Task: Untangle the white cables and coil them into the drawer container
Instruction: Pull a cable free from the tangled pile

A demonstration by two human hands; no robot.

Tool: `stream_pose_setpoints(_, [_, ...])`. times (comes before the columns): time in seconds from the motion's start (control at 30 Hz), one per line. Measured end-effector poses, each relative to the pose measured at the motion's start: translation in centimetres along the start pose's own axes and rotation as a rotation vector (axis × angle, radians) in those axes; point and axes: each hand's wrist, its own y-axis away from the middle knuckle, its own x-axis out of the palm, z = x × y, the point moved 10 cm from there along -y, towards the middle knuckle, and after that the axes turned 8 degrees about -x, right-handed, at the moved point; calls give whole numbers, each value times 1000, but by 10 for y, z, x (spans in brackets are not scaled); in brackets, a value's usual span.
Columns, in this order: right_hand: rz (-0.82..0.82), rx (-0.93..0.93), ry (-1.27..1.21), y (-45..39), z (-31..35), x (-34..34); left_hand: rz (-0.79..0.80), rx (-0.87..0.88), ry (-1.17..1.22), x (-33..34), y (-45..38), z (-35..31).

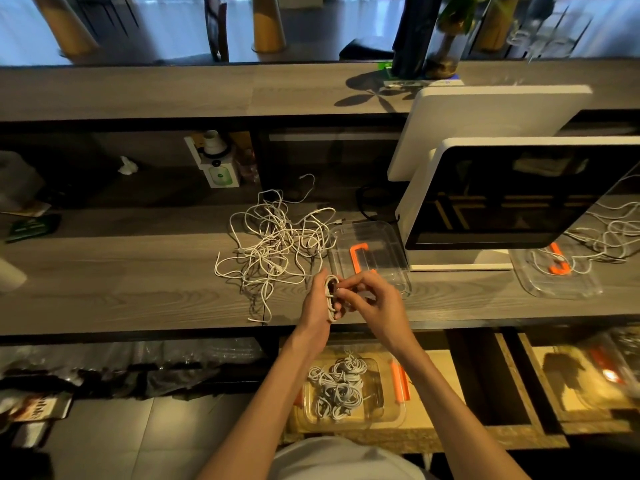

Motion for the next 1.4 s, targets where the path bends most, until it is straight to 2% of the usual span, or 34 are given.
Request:
stream_pose_setpoints(0.33, [-110, -6, -88, 3, 4, -2, 94, -15, 19, 16, 7, 4])
stream_pose_setpoints(0.53, [44, -184, 102, 15, 18, 6, 86, -74, 20, 11, 5, 9])
stream_pose_setpoints(0.67, [22, -268, 218, 18, 20, 6, 54, -89, -69, 7, -1, 14])
stream_pose_setpoints(0.8, [60, -278, 306, 24, 15, 15, 23, -119, -139, 4, -3, 21])
stream_pose_setpoints(1.0, [152, -282, 417, 26, 8, 31, 3, -201, -97, 2, -2, 26])
stream_pose_setpoints(1.23, [355, -214, 468, 35, -8, 54, -43, -347, -122, -7, -3, 44])
stream_pose_setpoints(1.4, [453, -269, 582, 39, -14, 64, -220, -330, -199, -28, -1, 48])
